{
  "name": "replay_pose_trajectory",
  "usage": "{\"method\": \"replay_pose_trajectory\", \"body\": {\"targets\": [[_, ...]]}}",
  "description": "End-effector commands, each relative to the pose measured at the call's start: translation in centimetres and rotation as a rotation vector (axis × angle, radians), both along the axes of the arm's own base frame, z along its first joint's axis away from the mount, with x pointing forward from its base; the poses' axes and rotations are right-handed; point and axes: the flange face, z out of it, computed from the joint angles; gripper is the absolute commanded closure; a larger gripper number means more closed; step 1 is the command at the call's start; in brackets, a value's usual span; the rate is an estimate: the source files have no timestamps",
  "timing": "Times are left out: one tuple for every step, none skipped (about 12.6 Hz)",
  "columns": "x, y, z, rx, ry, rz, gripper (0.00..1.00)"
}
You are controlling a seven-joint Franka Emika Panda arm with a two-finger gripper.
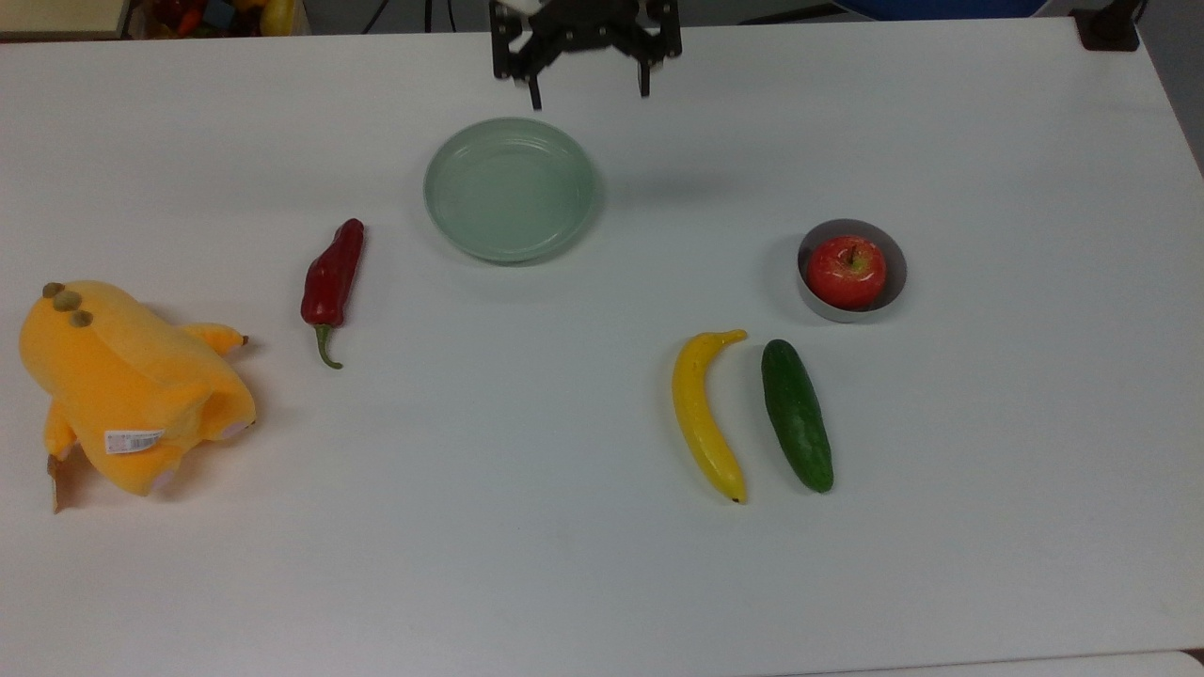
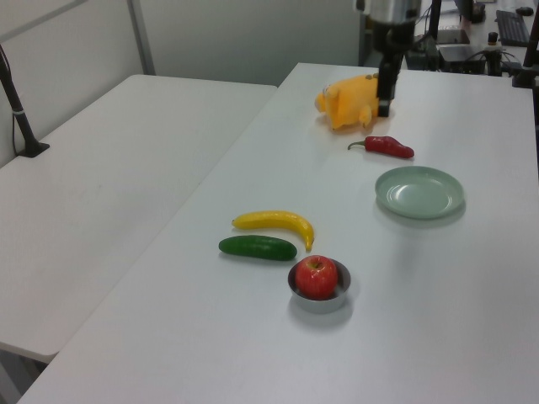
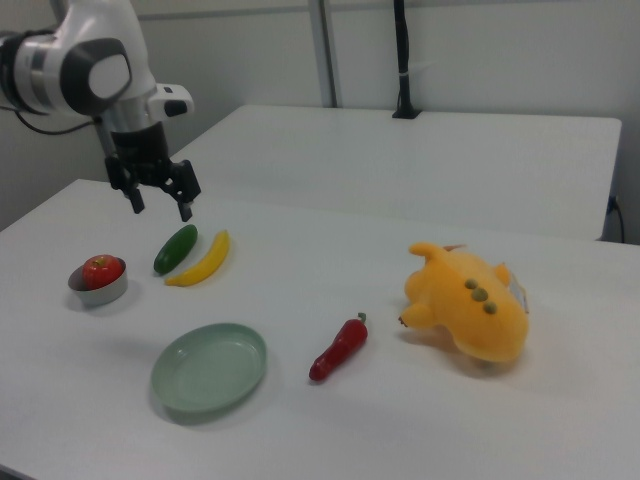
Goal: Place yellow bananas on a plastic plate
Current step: 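Lower the open gripper over the yellow banana and close on it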
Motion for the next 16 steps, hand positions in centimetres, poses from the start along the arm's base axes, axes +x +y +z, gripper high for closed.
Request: {"method": "replay_pose_trajectory", "body": {"targets": [[4.0, 0.9, -3.0, 0.028, -0.119, -0.019, 0.0], [4.8, 1.0, -4.2, 0.028, -0.132, -0.031, 0.0], [6.0, 1.8, -6.4, 0.023, -0.154, -0.057, 0.0], [6.9, 2.9, -7.8, 0.027, -0.187, -0.056, 0.0], [7.9, 3.6, -9.4, 0.026, -0.2, -0.049, 0.0], [8.5, 4.3, -10.3, 0.031, -0.225, -0.042, 0.0], [9.2, 4.7, -11.4, 0.039, -0.264, -0.041, 0.0], [9.7, 5.6, -13.1, 0.041, -0.281, -0.031, 0.0], [9.8, 6.6, -14.6, 0.041, -0.28, -0.018, 0.0], [10.1, 6.9, -15.8, 0.044, -0.287, -0.024, 0.0], [10.6, 7.2, -16.8, 0.054, -0.308, -0.064, 0.0], [10.8, 7.6, -17.7, 0.054, -0.322, -0.078, 0.0], [10.9, 8.0, -18.9, 0.049, -0.33, -0.089, 0.0], [11.1, 8.2, -20.1, 0.049, -0.335, -0.093, 0.0], [11.2, 8.8, -21.2, 0.05, -0.346, -0.083, 0.0], [11.0, 9.4, -22.3, 0.031, -0.344, -0.055, 0.0]]}}
